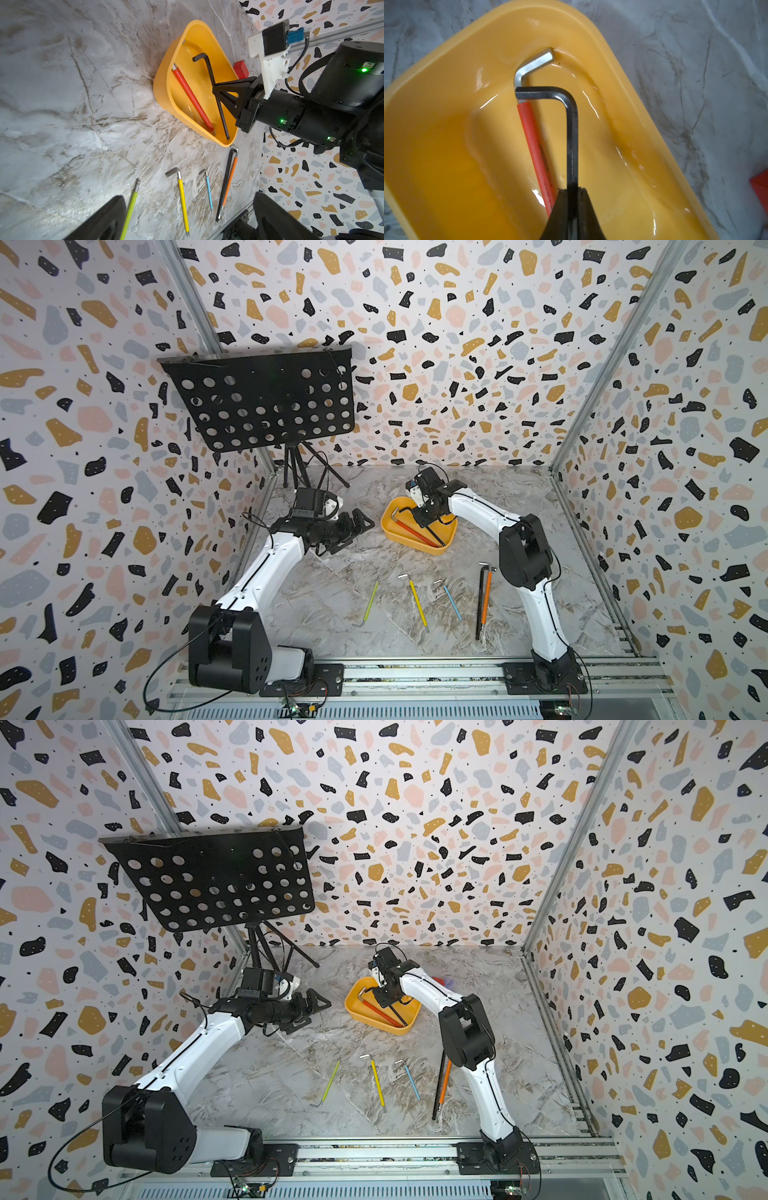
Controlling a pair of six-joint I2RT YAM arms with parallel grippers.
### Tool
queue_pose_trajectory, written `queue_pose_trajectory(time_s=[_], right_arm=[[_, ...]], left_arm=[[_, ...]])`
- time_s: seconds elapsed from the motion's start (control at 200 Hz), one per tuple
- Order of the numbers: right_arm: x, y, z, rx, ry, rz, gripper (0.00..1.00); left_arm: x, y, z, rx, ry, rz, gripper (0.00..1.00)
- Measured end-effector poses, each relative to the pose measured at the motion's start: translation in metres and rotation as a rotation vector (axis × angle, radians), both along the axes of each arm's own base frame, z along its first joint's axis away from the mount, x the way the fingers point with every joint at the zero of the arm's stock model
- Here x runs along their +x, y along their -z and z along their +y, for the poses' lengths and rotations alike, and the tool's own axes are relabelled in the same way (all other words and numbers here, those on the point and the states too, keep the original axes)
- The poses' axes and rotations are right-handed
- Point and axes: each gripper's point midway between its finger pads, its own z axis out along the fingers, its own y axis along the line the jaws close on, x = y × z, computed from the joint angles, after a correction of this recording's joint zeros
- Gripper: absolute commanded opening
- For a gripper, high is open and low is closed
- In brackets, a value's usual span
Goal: Put the hex key on the desktop into the storage box
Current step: Place the Allen key in the storage box, then pick up the Allen key from the center of the board.
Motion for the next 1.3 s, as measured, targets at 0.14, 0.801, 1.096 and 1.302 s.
queue_pose_trajectory(time_s=[0.14,0.801,1.096,1.302], right_arm=[[0.004,-0.004,0.001,-0.002,-0.003,-0.011,0.31],[-0.102,-0.121,-0.075,0.127,0.082,-0.143,0.46],[-0.186,-0.068,-0.139,0.096,0.222,-0.015,0.45],[-0.22,-0.046,-0.171,0.079,0.354,0.03,0.46]], left_arm=[[0.0,0.0,0.0,0.0,-0.001,0.001,1.0],[-0.002,0.013,0.001,0.009,-0.005,0.032,1.0],[-0.04,-0.006,0.005,0.001,-0.015,-0.039,1.0],[-0.067,-0.021,0.01,0.024,-0.007,-0.107,1.0]])
